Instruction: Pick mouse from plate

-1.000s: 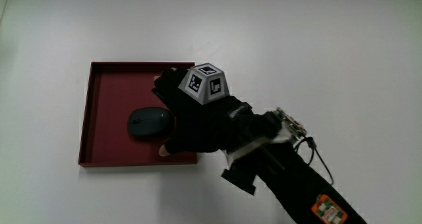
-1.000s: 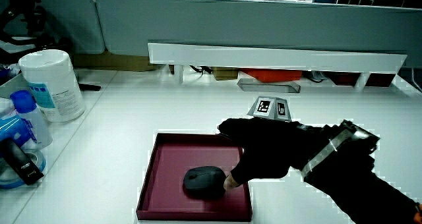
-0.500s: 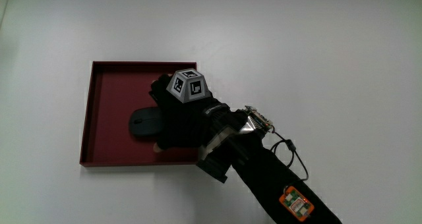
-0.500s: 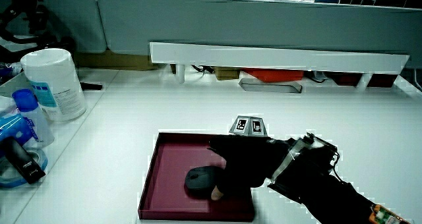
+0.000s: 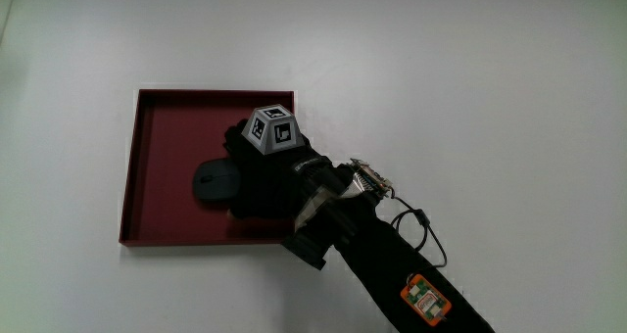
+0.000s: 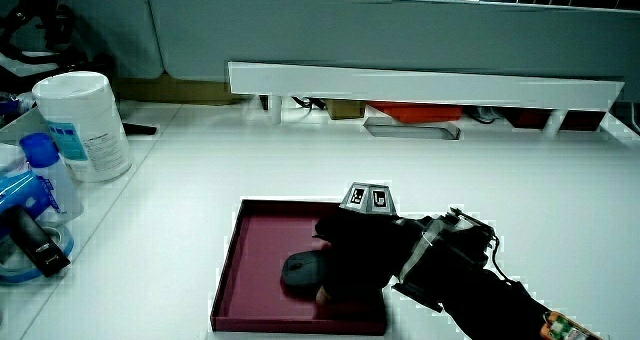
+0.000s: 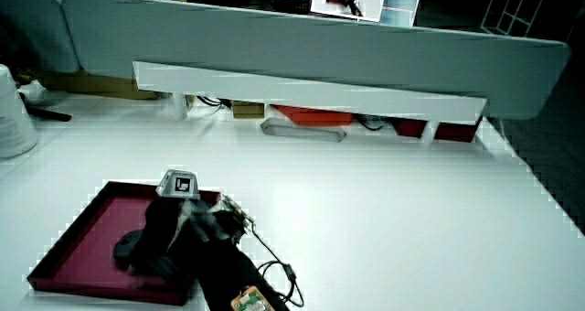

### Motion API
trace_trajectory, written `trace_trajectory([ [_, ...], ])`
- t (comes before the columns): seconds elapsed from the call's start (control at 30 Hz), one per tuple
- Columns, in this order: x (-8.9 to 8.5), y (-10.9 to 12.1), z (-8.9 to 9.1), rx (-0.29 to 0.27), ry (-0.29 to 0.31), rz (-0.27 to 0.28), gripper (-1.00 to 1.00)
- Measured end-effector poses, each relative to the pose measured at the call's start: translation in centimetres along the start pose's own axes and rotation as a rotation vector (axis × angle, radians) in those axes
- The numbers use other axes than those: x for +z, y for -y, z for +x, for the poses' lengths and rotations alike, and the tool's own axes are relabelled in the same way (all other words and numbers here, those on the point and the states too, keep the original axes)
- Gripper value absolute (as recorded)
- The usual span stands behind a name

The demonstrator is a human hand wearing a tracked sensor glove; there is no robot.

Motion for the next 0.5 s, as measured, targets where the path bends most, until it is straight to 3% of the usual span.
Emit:
trace_trajectory([
  [0.27,-0.3,-0.43,-0.13,-0.008,0.014,0.006,0.79],
  [0.4,-0.22,-0.32,-0.2,-0.009,0.039,0.054,1.0],
  [0.5,-0.2,-0.23,-0.22,0.005,0.04,0.077,1.0],
])
